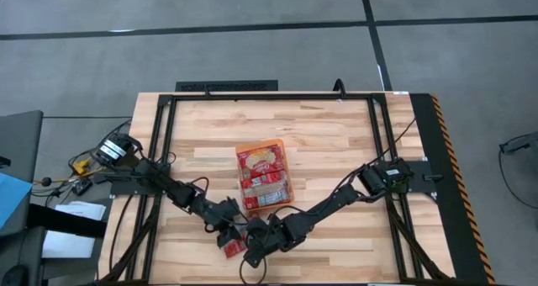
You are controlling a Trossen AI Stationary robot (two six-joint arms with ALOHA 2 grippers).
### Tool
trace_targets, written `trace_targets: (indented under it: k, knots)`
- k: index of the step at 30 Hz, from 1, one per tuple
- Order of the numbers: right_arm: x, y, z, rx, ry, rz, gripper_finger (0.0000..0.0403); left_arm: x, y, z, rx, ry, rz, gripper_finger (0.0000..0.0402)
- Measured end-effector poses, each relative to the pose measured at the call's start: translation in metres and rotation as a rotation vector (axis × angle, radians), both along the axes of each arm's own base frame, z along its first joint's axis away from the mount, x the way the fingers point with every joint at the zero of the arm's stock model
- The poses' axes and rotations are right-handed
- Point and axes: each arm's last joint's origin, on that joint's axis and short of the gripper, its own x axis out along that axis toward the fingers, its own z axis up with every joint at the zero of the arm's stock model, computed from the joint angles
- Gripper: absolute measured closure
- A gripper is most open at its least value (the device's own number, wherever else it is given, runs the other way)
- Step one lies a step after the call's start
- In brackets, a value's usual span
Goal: Sort popcorn bags into baskets
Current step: Put the red popcorn bag into the orange bin
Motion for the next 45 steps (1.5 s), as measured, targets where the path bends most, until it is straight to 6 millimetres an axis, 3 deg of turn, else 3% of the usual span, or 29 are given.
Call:
trace_targets:
  k: [6, 9, 17, 23, 29, 38, 42, 45]
  knots:
    - [-0.007, 0.007, 0.013, -0.012, -0.011, 0.012, 0.0393, 0.005, -0.001, 0.003, -0.037, 0.043, -0.026, 0.0329]
    - [-0.018, 0.012, 0.034, -0.026, 0.000, 0.028, 0.0392, 0.007, -0.003, 0.011, -0.105, 0.053, -0.045, 0.0384]
    - [-0.072, 0.023, 0.104, -0.131, 0.033, -0.038, 0.0383, 0.002, -0.001, 0.050, -0.248, -0.011, -0.094, 0.0393]
    - [-0.110, 0.024, 0.131, -0.210, 0.079, -0.132, 0.0392, -0.008, 0.006, 0.092, -0.342, -0.107, -0.142, 0.0393]
    - [-0.132, 0.026, 0.133, -0.271, 0.144, -0.200, 0.0379, -0.018, 0.045, 0.142, -0.251, -0.181, -0.037, 0.0397]
    - [-0.138, 0.024, 0.131, -0.335, 0.192, -0.162, 0.0391, -0.018, 0.128, 0.221, 0.223, -0.208, 0.145, 0.0397]
    - [-0.140, 0.016, 0.131, -0.385, 0.246, -0.170, 0.0381, -0.006, 0.160, 0.229, 0.383, -0.154, 0.125, 0.0397]
    - [-0.139, 0.011, 0.131, -0.402, 0.266, -0.176, 0.0375, 0.007, 0.183, 0.223, 0.431, -0.113, 0.094, 0.0397]
